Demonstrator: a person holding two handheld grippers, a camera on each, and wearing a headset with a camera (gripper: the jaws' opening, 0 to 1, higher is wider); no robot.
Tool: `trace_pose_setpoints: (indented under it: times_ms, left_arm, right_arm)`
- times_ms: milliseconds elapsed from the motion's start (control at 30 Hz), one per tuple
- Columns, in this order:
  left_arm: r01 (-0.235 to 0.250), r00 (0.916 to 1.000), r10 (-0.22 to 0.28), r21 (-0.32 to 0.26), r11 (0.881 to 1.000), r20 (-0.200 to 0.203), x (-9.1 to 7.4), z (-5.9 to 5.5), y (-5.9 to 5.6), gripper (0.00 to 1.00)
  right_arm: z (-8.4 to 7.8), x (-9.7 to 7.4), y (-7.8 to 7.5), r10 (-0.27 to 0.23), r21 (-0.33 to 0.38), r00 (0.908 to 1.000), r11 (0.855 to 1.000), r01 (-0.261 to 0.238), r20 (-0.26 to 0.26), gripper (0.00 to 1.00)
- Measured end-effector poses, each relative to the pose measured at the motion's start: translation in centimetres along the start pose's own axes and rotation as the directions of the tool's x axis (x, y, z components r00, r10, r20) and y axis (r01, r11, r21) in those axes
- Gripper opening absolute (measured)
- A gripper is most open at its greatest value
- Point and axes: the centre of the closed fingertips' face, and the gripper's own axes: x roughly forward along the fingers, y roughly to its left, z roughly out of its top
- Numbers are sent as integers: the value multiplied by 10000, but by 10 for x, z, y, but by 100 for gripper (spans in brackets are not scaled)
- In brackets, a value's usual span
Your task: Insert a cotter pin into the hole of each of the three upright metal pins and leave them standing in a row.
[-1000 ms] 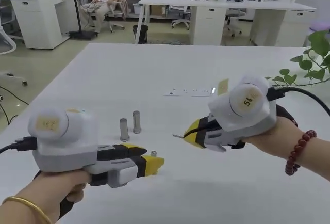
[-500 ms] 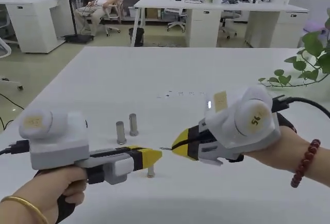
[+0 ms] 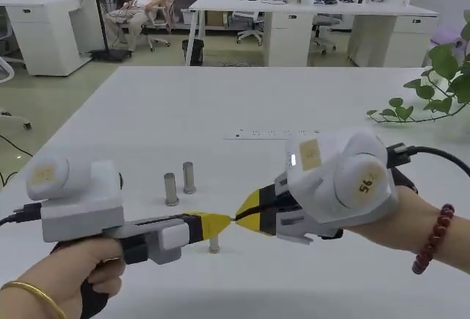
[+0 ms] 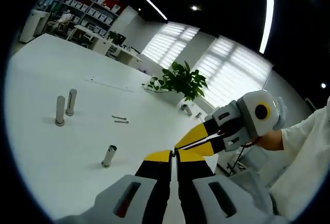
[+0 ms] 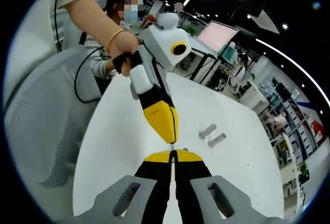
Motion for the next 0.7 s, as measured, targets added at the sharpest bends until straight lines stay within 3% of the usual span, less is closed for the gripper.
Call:
trace_pose_setpoints:
  times_ms: [233,700]
  left_arm:
    - [76,9999,-76,10,10000,-80,0,-2,0,1]
    - [-11,9999,27,1390,9903,-113,2,2,-2,0]
  right_arm:
    - [-1,1,1,-39,-32,10000,10000,39,20,2]
    - [-1,2,0,-220,206,9993,9996,214,296,4]
